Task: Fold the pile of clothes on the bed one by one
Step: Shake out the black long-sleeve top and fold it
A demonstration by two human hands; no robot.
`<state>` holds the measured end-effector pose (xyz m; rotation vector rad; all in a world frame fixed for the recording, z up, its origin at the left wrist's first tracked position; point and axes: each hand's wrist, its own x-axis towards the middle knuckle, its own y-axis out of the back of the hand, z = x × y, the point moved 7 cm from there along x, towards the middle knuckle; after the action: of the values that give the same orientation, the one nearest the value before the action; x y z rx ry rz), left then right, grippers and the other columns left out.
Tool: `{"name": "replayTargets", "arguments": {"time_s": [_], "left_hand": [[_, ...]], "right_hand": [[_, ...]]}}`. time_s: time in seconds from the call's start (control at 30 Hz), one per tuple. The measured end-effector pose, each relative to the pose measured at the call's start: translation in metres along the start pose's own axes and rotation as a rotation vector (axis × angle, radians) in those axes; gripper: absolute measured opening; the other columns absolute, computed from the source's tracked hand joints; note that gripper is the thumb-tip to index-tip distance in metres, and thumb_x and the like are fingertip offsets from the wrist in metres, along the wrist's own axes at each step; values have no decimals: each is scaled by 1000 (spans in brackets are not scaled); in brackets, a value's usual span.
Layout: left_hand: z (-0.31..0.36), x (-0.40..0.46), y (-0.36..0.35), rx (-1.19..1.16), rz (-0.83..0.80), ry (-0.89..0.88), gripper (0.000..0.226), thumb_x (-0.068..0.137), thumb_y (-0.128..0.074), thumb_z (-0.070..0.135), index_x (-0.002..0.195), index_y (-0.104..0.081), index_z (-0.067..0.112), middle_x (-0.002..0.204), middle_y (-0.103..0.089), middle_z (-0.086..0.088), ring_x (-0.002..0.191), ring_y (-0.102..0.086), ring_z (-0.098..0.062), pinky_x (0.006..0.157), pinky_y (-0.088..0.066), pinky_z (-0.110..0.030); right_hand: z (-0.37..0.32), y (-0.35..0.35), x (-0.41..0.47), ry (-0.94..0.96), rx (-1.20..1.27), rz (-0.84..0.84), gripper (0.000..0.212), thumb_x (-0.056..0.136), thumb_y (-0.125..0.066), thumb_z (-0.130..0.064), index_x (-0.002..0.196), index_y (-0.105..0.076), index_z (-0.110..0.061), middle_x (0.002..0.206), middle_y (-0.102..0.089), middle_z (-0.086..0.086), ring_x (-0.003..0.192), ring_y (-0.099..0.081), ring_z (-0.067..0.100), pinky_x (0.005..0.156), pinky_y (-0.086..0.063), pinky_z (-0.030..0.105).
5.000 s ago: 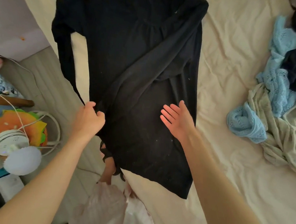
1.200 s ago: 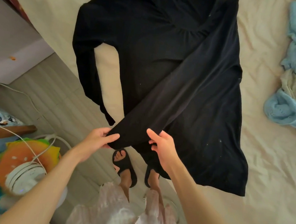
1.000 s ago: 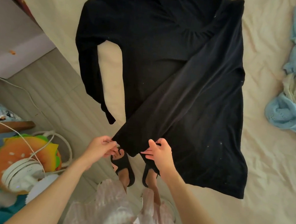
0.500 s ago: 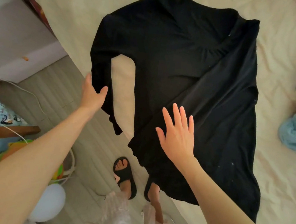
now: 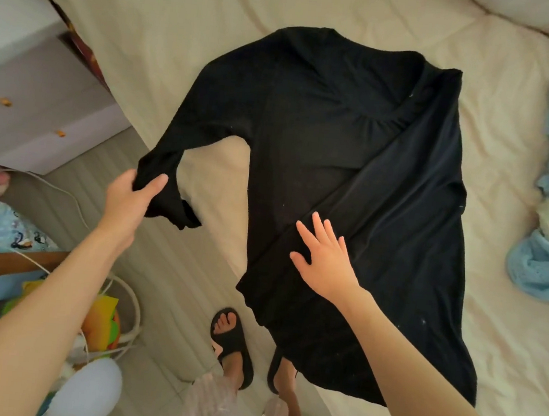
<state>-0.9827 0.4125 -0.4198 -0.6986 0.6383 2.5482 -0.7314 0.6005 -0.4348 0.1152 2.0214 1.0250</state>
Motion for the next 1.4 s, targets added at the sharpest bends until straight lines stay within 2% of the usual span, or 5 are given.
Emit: {"name": "replayTargets", "arguments": {"time_s": [0.23,0.43,0.83,1.07,1.4], "left_hand": [[124,-96,-46,352,116,-549,24,91,-58,20,115,-56,15,102,-56,10,90,-51,1,84,-39,-17],[102,-210,-220,903,-519,-887,51,92,-54,30,140,-40,19,134,-47,-2,124,-42,-19,101,-36,-35],[-26,-125,-180,-351,11,454,81,81,-71,36,145,-27,14,144,-38,-10,129,-42,-30,101,-43,-43],[-14,-115,-193,-163,122,395,41,89,-63,13,129,-53,6,115,-61,-10,86,-60,-16,80,-51,-28],[66,-271,-284,432,-426,-704,8,89,-58,24,93,-63,22,98,-50,15,97,-46,1,90,-31,-6]], "right_hand": [[24,40,-46,-232,1141,105,25,99,-44,-37,118,-58,-31,120,-63,-11,115,-58,8,89,-47,22],[110,36,-100,-408,1593,269,40,98,-40,-47,125,-54,-22,110,-69,-2,103,-66,15,78,-51,29],[135,11,-79,-322,1156,187,27,98,-48,-34,124,-51,-28,102,-58,-15,95,-57,2,73,-46,17],[144,27,-85,-308,1263,163,8,95,-53,-34,95,-60,-37,93,-68,-15,90,-66,4,69,-51,17],[200,35,-132,-439,1780,20,52,97,-30,-57,117,-59,-19,113,-69,4,102,-67,20,81,-52,35]]}}
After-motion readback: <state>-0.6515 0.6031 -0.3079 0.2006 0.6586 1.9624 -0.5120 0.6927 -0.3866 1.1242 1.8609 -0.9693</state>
